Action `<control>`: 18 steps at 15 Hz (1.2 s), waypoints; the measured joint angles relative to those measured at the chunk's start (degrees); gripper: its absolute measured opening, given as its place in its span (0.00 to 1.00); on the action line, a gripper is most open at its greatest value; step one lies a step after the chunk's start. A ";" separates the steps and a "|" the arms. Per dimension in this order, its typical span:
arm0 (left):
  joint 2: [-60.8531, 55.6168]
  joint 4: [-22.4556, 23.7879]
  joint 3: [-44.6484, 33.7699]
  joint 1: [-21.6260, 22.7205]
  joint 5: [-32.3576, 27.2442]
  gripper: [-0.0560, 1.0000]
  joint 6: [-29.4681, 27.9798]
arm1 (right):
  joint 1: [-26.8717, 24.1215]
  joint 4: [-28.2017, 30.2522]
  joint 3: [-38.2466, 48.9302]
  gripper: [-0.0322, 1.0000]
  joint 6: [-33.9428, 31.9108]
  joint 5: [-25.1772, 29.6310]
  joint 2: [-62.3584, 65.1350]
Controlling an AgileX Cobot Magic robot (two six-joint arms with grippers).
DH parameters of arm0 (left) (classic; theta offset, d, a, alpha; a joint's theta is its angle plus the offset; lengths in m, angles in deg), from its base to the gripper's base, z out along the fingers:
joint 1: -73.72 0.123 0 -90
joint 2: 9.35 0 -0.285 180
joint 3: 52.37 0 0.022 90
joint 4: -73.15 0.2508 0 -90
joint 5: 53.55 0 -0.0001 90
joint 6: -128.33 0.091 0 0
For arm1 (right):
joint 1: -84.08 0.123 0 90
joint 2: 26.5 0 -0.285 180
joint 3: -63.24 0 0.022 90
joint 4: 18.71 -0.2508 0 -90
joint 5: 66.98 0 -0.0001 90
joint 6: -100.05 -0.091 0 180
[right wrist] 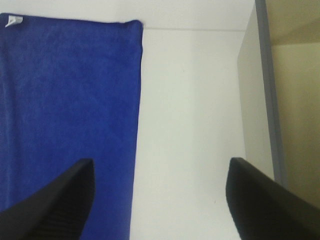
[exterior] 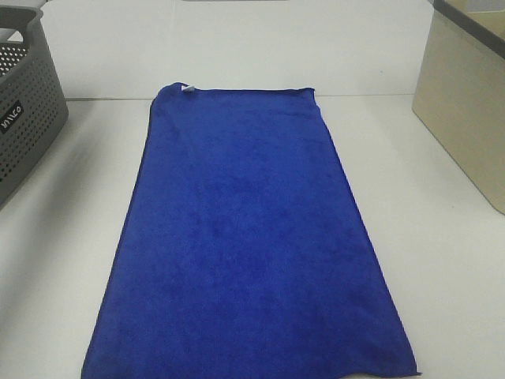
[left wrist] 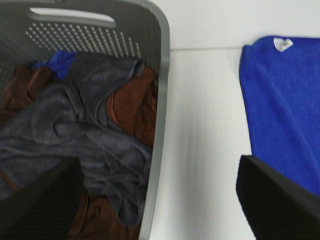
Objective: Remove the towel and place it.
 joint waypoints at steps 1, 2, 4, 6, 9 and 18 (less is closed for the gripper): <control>-5.67 0.00 -7.56 0.00 0.06 0.80 0.57 | 0.06 -0.17 3.50 0.73 -0.34 0.00 3.15; -12.03 0.29 -14.61 0.00 0.06 0.80 0.92 | 0.06 -0.57 14.09 0.73 -0.34 0.00 13.41; -23.03 0.86 -25.50 0.00 -0.06 0.80 1.20 | 0.06 -0.57 24.81 0.73 -0.34 0.11 25.50; -38.90 2.46 -38.16 0.00 -0.23 0.80 1.26 | 0.06 -0.52 37.64 0.73 -0.34 0.17 39.36; -58.61 6.82 -51.85 0.00 -0.29 0.80 1.26 | 0.06 0.11 50.36 0.73 -0.34 0.23 59.59; -95.74 12.49 -77.92 0.00 -0.06 0.80 1.43 | 0.06 6.02 74.14 0.72 2.46 0.29 89.50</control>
